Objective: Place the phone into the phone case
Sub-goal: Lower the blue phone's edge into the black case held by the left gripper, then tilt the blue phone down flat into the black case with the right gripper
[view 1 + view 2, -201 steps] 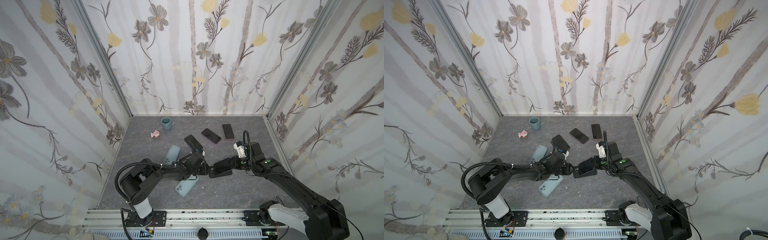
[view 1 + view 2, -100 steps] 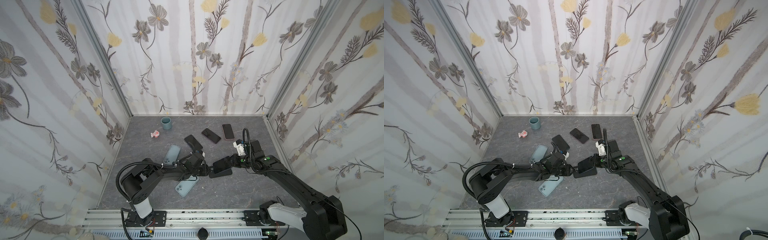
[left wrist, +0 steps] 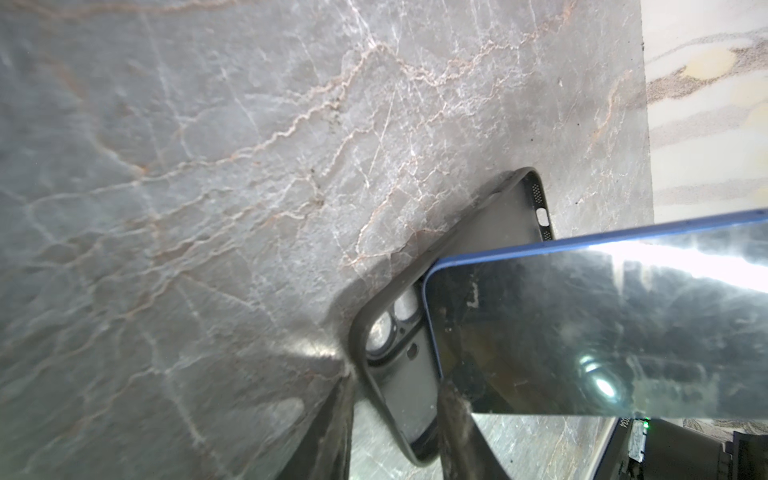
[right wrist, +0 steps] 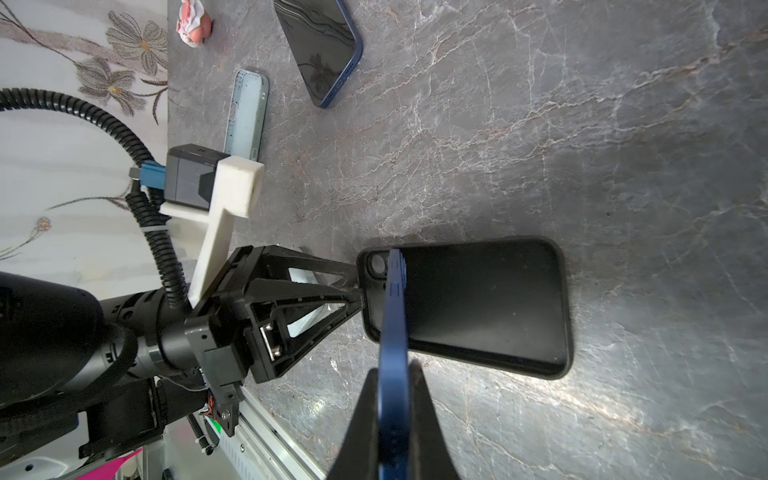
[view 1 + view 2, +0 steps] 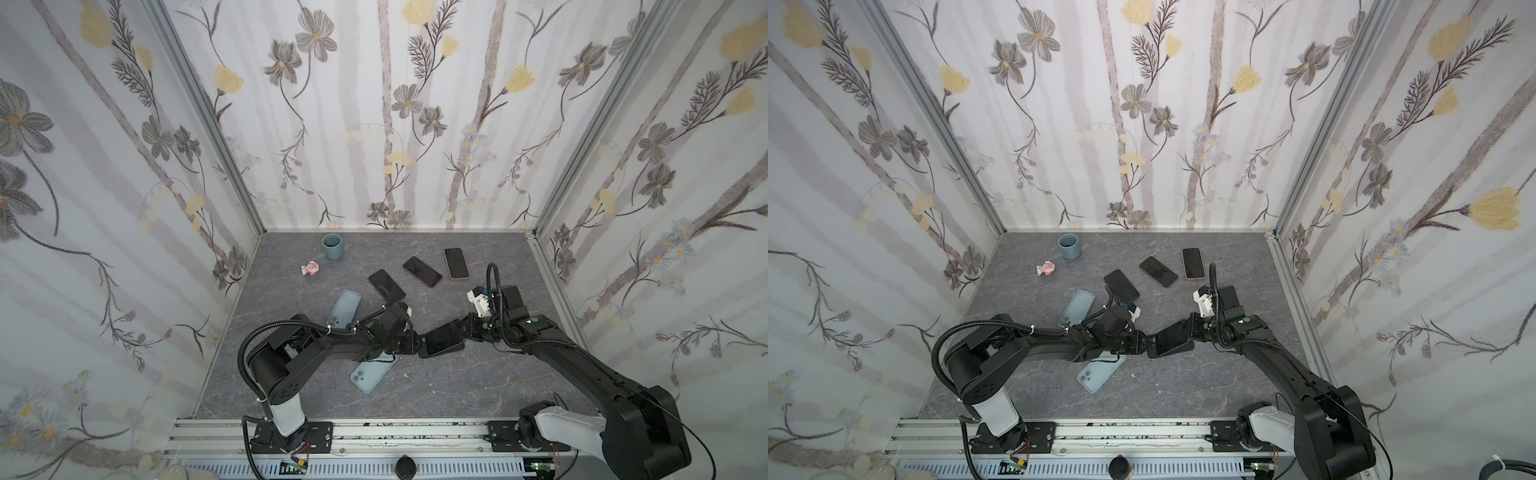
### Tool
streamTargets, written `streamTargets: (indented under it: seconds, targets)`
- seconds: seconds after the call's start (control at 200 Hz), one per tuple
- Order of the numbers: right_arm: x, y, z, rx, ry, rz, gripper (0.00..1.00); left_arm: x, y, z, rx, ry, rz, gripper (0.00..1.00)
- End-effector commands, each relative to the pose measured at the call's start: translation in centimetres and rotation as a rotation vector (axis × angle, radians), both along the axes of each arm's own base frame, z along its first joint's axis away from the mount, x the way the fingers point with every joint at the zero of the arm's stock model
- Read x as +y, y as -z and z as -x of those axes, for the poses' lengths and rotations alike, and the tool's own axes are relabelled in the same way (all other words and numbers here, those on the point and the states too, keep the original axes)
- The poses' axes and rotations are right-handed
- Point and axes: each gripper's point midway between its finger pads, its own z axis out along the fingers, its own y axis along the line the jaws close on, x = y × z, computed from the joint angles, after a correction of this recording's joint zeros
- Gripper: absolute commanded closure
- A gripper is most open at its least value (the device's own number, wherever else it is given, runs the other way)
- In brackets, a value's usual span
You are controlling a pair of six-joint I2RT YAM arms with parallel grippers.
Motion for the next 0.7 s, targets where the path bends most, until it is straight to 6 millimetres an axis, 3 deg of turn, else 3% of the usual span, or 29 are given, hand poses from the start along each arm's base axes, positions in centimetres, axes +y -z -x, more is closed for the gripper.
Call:
streamTargets:
  seconds: [0.0, 0.375, 0.694]
  targets:
    - [0.7, -0.4, -0.3, -0.017, -0.019, -0.058, 1.0, -1.0, -0.6, -0.3, -0.002, 0.006, 0.044, 0.64]
    - [1.3, 0.7, 0.1, 0.004, -0.028, -0.128, 1.0, -1.7, -0.9, -0.3, 0.015, 0.007, 0.082, 0.64]
    - [0.6, 3.1, 0.7, 0.046, 0.009, -0.149, 1.0, -1.6, -0.5, 0.1, 0.045, 0.0, 0.093, 0.64]
